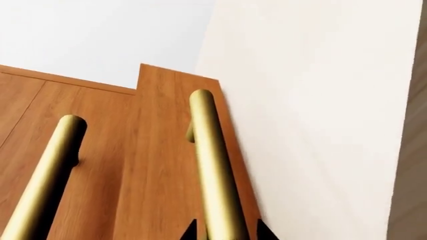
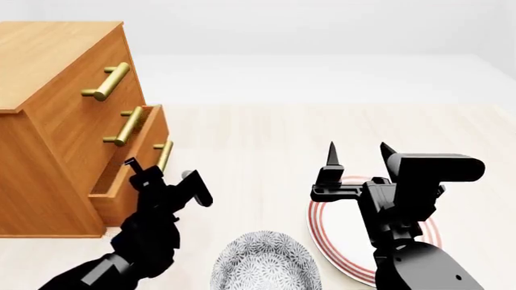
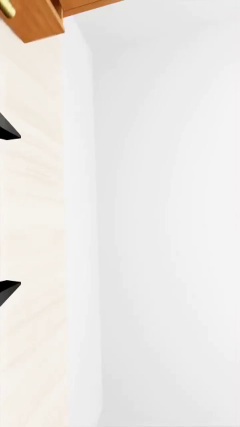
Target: Open the bottom drawer of the cabinet.
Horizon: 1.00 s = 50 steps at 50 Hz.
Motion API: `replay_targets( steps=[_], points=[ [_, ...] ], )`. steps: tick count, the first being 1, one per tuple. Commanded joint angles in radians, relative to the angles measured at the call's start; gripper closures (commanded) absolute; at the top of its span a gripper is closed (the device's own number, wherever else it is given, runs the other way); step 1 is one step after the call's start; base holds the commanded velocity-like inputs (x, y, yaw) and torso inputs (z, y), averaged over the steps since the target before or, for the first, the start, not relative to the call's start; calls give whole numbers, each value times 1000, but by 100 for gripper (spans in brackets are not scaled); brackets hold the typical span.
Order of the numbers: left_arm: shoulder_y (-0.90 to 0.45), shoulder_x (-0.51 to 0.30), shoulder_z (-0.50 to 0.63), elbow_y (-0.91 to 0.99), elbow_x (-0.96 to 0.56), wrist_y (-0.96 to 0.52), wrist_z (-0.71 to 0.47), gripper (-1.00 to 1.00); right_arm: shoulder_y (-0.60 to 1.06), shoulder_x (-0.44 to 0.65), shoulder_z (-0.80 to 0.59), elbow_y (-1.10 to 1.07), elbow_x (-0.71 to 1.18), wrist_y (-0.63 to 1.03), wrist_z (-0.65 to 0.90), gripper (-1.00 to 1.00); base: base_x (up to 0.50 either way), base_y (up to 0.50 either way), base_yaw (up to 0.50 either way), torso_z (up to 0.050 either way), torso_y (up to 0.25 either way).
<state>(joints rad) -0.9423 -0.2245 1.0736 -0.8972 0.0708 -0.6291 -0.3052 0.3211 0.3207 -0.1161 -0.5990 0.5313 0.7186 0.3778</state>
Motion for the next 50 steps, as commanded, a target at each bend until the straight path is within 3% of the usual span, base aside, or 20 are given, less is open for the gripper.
replay_targets(
  steps=[1, 50],
  points=[
    [21, 26, -21, 64, -40, -5, -28, 100, 2, 3, -2, 0, 4, 0, 4, -100, 0, 0, 0, 0, 0],
    [39, 20, 3, 188, -34, -67, -13, 100, -11, 18, -1, -3, 21, -19, 16, -100, 0, 0, 0, 1, 2]
  ],
)
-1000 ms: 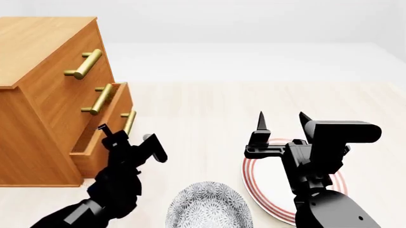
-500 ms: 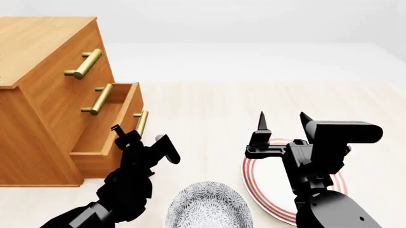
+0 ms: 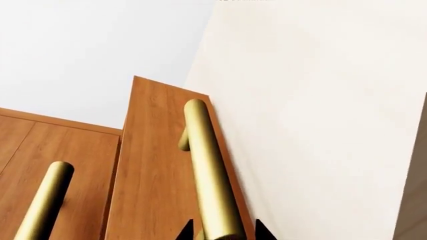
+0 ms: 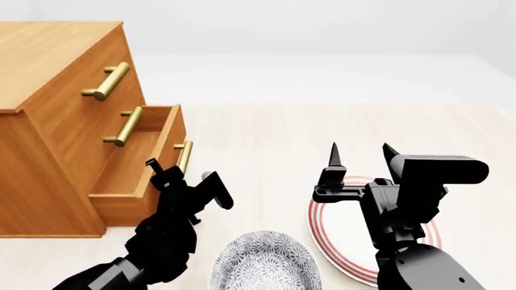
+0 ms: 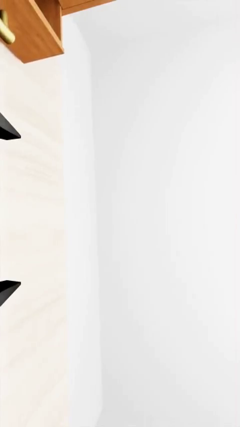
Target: Open the bottom drawer of the cabinet.
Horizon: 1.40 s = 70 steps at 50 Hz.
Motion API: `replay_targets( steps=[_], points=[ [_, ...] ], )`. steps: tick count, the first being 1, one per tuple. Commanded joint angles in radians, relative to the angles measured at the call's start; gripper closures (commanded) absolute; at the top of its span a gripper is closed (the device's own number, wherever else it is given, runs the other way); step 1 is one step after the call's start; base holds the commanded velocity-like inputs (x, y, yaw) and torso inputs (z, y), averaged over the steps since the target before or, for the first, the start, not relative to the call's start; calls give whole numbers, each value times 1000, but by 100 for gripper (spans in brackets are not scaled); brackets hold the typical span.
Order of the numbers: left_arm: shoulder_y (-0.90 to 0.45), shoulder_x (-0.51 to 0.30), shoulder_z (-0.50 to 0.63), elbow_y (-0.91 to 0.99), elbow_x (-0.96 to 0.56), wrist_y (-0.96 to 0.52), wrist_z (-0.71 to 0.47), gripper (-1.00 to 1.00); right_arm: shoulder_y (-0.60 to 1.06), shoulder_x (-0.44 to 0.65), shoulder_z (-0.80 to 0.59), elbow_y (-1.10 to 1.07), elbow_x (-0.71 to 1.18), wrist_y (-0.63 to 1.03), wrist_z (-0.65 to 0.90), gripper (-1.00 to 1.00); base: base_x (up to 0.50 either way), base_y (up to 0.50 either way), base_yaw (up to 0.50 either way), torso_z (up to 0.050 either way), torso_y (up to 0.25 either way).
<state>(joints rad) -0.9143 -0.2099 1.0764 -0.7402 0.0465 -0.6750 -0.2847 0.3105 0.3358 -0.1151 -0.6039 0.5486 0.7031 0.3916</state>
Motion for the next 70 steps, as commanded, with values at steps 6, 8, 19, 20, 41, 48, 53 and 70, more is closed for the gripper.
replay_targets(
  steps=[6, 8, 19, 20, 41, 48, 53, 70],
  points=[
    [17, -17, 0, 100, -14, -57, -21, -100, 4, 4, -4, 2, 7, -1, 5, -100, 0, 0, 0, 0, 0],
    [17, -20, 0, 109, -15, -63, -19, -100, 5, 4, -5, 2, 7, -2, 5, -100, 0, 0, 0, 0, 0],
    [19, -24, 4, 128, -15, -70, -14, -100, 9, 6, -8, 5, 11, -3, 8, -100, 0, 0, 0, 0, 0],
    [19, -25, 5, 132, -15, -72, -14, -100, 9, 6, -8, 5, 11, -3, 8, -100, 0, 0, 0, 0, 0],
    [13, -91, -5, 404, -17, -211, 6, -100, 13, 10, -13, 5, 18, -7, 15, -100, 0, 0, 0, 0, 0],
    [10, -105, -10, 457, -17, -236, 9, -100, 11, 12, -13, 4, 20, -10, 16, -100, 0, 0, 0, 0, 0],
    [2, -117, -36, 504, -25, -258, 6, -100, 11, 13, -14, 5, 21, -11, 18, -100, 0, 0, 0, 0, 0],
    [-17, -140, -296, 717, -186, -419, 57, -100, 22, 16, -19, 6, 28, -9, 23, -100, 0, 0, 0, 0, 0]
  ],
)
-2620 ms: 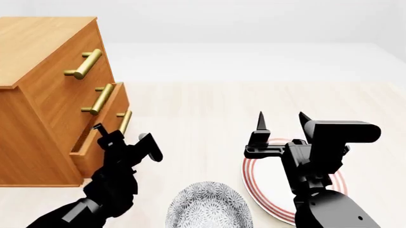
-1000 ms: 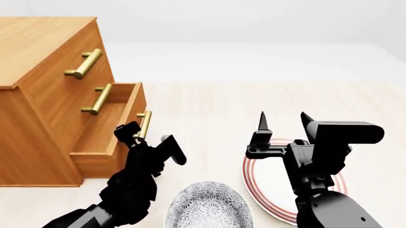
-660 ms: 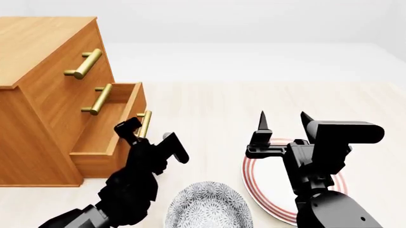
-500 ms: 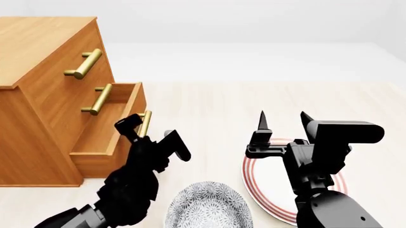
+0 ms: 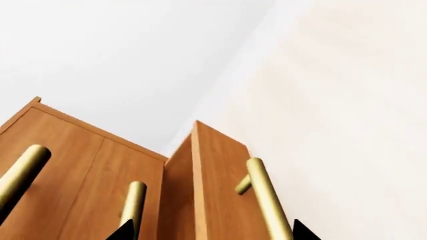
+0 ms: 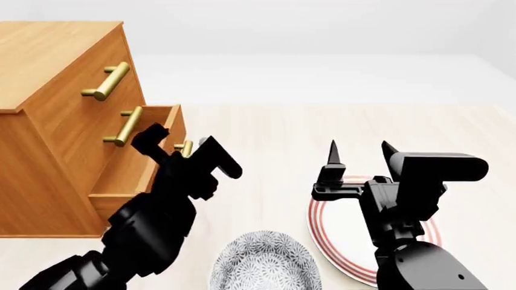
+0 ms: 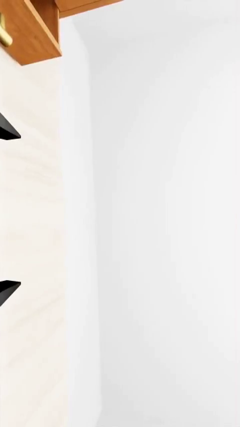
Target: Open the bottom drawer of the cabinet.
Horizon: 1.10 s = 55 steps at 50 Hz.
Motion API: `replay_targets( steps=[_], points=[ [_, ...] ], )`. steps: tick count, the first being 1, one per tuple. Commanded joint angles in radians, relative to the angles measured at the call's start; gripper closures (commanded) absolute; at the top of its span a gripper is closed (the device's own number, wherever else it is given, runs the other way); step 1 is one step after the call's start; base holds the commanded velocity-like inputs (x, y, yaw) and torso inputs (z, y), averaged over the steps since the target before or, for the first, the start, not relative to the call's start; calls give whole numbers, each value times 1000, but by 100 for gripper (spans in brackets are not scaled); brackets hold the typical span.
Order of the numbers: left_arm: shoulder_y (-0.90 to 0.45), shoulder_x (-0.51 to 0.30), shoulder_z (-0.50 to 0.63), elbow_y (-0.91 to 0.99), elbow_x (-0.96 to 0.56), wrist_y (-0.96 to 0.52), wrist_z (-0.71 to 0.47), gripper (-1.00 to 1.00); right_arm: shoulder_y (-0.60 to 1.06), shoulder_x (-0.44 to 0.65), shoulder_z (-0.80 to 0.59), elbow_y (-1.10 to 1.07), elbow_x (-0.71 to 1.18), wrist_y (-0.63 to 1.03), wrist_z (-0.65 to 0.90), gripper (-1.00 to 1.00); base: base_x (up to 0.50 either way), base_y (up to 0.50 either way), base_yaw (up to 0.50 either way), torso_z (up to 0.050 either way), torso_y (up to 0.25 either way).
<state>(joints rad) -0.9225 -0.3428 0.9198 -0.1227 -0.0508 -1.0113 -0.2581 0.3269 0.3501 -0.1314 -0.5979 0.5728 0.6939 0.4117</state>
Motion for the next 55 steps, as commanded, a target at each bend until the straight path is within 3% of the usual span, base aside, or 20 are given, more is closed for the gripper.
replay_targets(
  steps=[1, 8, 16, 29, 40, 55],
  points=[
    [-7, -4, -155, 102, -101, -86, 35, -100, 6, 2, -4, 2, 3, 1, 4, -100, 0, 0, 0, 0, 0],
    [-6, -10, -187, 137, -122, -107, 40, -100, 10, 6, -2, -2, 9, 4, 8, -100, 0, 0, 0, 0, 0],
    [25, 7, -339, 207, -217, -196, 50, -100, 9, 6, -6, 5, 8, -2, 8, -100, 0, 0, 0, 0, 0],
    [53, 22, -460, 293, -267, -303, 16, -100, 12, 6, -13, 20, 4, -12, 8, -100, 0, 0, 0, 0, 0],
    [52, 30, -490, 339, -265, -361, -25, -100, 7, 10, -12, 20, 8, -16, 12, -100, 0, 0, 0, 0, 0],
    [11, 67, -557, 225, -309, -401, 8, -100, 10, 14, -13, 20, 13, -19, 16, -100, 0, 0, 0, 0, 0]
  ],
)
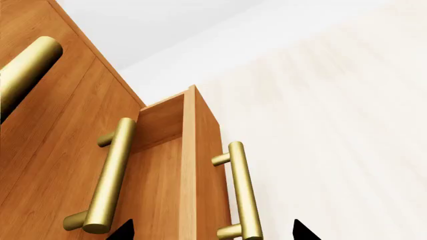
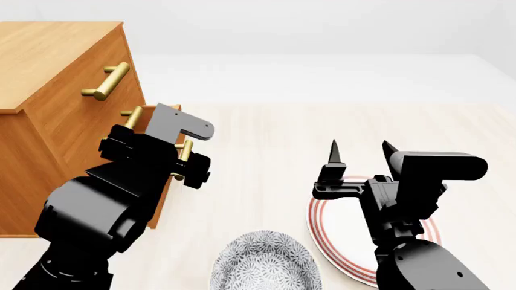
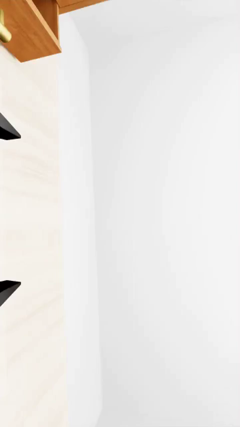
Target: Open the bottom drawer of the cabinet.
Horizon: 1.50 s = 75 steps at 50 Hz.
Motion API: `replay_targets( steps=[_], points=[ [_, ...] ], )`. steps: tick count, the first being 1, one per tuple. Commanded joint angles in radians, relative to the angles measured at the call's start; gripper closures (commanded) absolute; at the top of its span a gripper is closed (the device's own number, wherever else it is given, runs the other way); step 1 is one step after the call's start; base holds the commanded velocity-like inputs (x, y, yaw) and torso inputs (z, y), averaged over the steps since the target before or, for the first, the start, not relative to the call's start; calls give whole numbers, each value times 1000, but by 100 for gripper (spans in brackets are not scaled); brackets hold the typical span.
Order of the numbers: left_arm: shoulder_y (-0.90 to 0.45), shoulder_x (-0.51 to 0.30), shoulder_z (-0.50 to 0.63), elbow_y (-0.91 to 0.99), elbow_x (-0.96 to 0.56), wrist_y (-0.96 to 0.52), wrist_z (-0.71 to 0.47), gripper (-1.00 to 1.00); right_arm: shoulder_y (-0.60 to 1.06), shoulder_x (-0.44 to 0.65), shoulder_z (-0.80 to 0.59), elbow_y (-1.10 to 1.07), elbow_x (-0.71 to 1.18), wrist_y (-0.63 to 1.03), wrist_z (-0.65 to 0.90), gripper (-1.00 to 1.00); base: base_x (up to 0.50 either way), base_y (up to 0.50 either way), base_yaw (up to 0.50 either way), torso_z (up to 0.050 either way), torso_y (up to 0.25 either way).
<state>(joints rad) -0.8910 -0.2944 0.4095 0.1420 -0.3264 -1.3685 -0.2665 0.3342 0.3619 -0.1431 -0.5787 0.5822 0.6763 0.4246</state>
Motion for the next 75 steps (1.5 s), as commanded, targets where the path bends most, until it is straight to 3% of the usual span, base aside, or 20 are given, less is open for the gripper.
replay_targets(
  steps=[1, 26, 75],
  points=[
    [-21, 18, -47, -40, -35, -49, 17, -100, 3, 2, -1, 1, 4, -1, 4, -100, 0, 0, 0, 0, 0],
    [-11, 33, -77, -85, -42, -88, -15, -100, 2, 9, -5, -3, 10, -7, 11, -100, 0, 0, 0, 0, 0],
    [-99, 8, -82, -358, -58, 55, 68, -100, 3, 20, -13, 1, 23, -16, 23, -100, 0, 0, 0, 0, 0]
  ],
)
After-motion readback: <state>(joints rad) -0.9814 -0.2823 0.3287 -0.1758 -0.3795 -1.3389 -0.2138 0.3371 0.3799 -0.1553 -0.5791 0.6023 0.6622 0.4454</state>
